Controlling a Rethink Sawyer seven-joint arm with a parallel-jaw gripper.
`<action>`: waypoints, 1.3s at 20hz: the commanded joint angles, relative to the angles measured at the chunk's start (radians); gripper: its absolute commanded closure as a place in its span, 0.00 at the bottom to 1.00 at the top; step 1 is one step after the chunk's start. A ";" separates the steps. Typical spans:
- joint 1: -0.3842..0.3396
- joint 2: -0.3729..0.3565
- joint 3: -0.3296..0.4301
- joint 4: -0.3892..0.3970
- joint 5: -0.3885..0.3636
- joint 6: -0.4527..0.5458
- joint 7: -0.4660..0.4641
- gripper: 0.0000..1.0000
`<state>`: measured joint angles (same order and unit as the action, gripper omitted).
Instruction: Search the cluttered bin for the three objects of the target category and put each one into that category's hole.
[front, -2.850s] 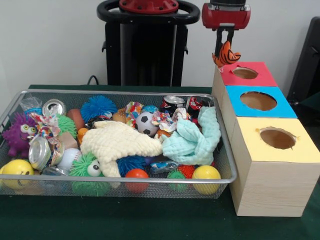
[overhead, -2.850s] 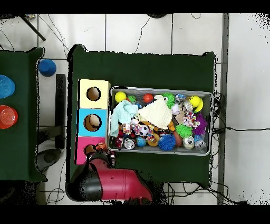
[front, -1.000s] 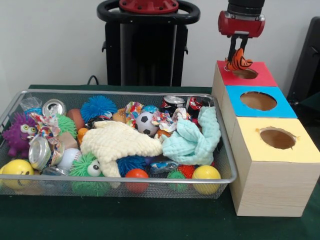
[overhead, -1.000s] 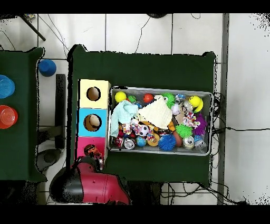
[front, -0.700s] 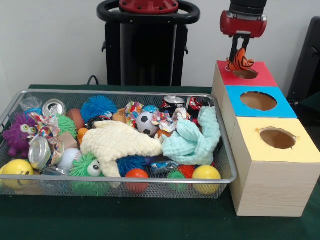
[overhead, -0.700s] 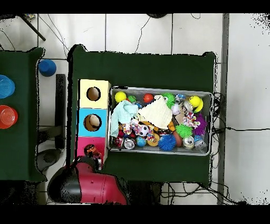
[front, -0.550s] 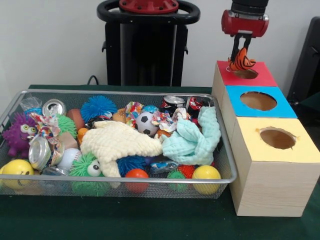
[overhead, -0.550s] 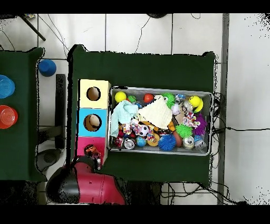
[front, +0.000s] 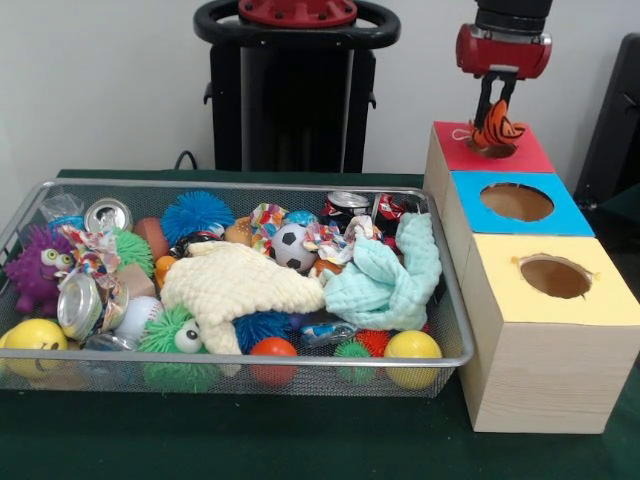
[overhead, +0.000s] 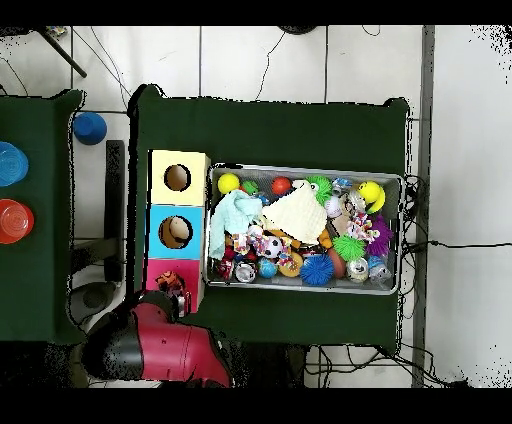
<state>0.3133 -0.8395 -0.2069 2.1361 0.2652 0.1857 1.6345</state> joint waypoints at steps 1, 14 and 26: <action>-0.007 0.039 0.005 -0.070 0.059 -0.036 0.258 1.00; -0.031 0.040 0.029 -0.052 0.051 -0.065 0.251 1.00; -0.030 0.041 0.027 -0.048 0.056 -0.089 0.261 0.00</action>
<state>0.3141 -0.8199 -0.2072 2.1322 0.2666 0.1737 1.6345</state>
